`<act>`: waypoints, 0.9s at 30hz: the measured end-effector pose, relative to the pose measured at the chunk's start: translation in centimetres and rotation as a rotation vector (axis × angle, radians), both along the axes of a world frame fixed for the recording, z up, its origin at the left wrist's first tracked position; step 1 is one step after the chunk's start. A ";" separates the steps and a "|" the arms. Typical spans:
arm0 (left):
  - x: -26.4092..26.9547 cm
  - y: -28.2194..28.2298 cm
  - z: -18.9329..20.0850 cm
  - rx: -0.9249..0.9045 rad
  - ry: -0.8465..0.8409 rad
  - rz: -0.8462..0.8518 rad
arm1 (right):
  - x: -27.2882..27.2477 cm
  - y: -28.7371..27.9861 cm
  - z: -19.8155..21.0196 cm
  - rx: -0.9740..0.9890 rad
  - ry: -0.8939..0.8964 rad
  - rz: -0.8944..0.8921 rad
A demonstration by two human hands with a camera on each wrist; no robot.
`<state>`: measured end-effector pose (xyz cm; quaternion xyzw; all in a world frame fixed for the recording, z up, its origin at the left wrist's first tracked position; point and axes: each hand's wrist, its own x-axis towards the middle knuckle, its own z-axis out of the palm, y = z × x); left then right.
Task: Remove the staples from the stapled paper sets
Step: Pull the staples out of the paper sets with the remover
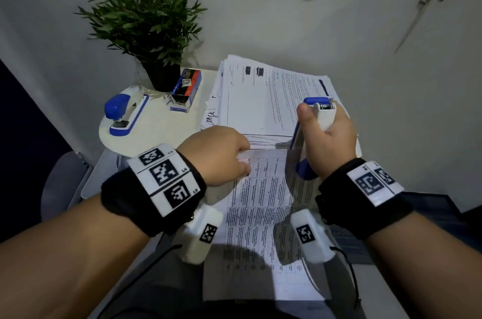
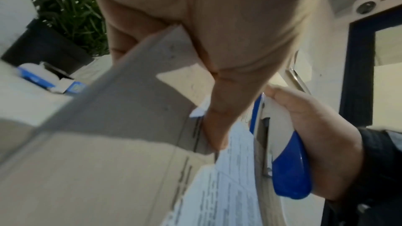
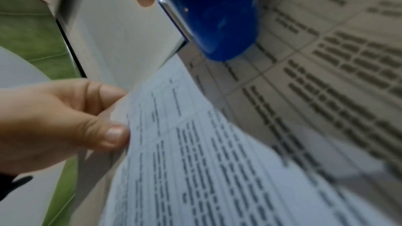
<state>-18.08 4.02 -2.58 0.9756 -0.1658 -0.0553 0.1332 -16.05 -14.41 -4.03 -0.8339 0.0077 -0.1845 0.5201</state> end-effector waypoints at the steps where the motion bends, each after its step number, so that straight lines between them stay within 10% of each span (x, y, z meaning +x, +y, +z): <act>1: -0.1 -0.1 0.0 -0.016 -0.002 0.001 | 0.0 0.2 0.2 0.000 -0.004 0.007; 17: -1.3 -1.8 1.2 0.087 -0.196 -0.059 | 0.0 2.6 0.5 0.065 -0.154 0.070; 27: 0.0 -3.3 0.7 -0.300 0.072 0.011 | 0.1 2.7 0.3 0.115 -0.220 0.087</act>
